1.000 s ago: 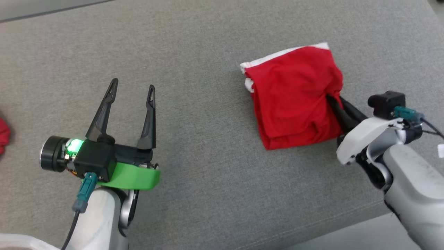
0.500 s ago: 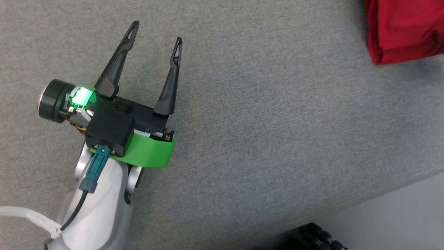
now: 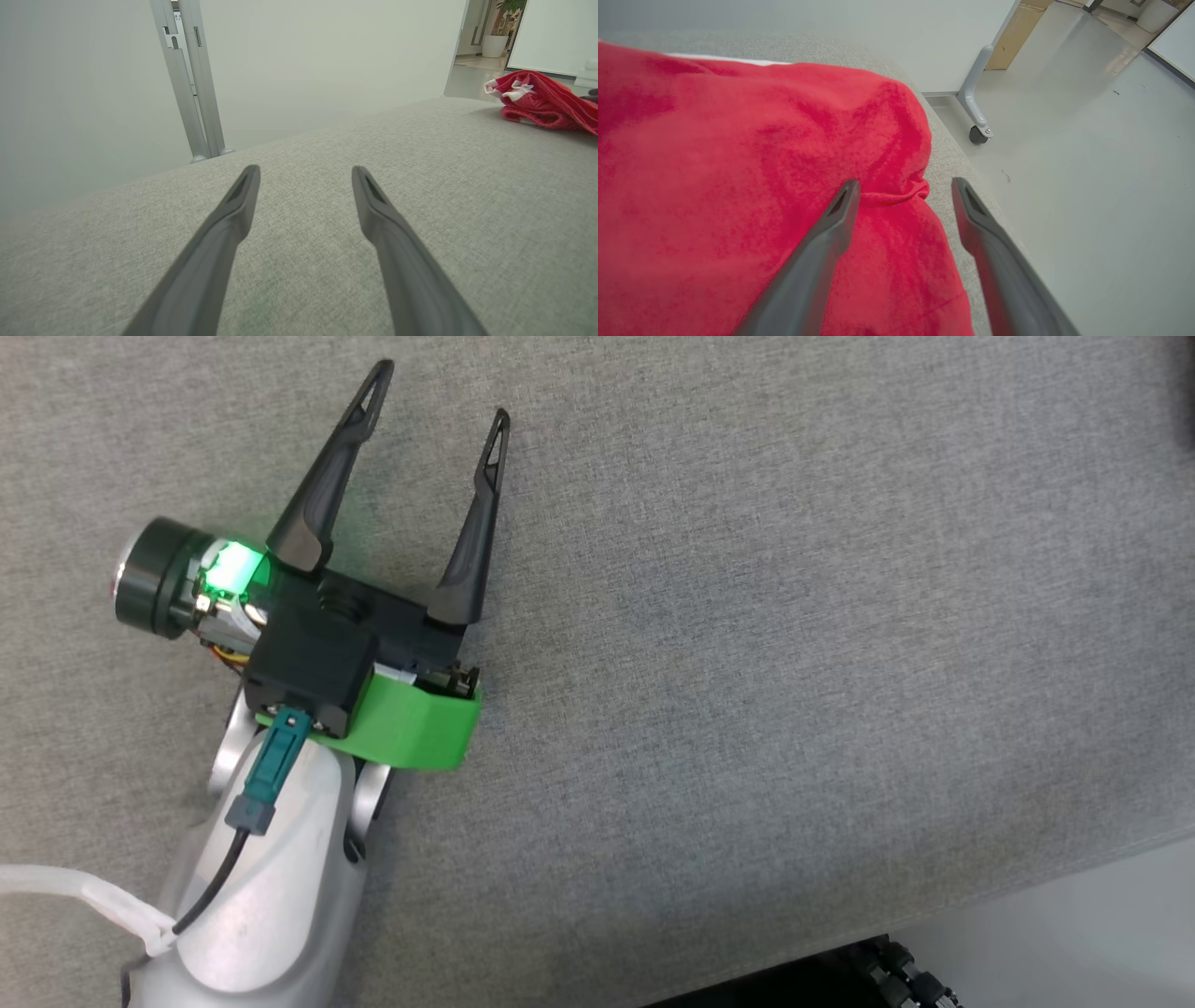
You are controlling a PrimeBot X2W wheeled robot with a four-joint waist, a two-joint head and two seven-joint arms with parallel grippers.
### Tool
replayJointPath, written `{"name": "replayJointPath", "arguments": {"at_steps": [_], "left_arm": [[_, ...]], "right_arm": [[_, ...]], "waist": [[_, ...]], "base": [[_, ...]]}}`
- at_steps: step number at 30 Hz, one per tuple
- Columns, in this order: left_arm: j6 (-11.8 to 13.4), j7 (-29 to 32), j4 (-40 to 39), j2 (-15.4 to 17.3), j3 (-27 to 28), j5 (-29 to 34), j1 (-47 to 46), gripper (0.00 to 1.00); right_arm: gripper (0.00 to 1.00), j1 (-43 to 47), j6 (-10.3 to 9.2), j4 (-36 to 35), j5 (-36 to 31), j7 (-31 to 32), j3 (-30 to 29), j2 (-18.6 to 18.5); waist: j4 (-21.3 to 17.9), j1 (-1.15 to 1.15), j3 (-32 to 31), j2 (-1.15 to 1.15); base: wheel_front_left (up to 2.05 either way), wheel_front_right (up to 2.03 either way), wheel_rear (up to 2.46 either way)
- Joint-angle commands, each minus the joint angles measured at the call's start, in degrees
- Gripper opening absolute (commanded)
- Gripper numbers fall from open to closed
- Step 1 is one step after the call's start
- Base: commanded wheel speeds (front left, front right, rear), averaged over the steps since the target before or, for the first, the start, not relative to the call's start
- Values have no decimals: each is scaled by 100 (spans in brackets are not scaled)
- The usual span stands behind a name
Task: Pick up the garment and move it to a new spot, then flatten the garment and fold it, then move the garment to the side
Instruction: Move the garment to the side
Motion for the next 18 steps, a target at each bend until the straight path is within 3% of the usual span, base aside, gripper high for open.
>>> {"name": "replayJointPath", "arguments": {"at_steps": [1,6,10,18], "left_arm": [[50,-33,54,14,14,-72,141,100],[158,-80,218,56,113,-176,475,100],[297,-101,361,85,241,-325,880,100],[599,-86,484,74,516,-628,1719,100]], "right_arm": [[100,286,-8,-168,-97,-19,-195,64],[100,1228,-8,-1211,-607,-18,-1160,511],[100,2164,-8,-2171,-1097,-19,-1702,1123],[100,3564,-8,-3589,-1638,-20,-1753,2164]], "waist": [[-73,0,-295,0],[-181,0,-848,0],[-273,0,-1384,0],[-286,0,-2235,0]], "base": [[0,0,0],[0,0,0],[0,0,0],[0,0,0]]}}
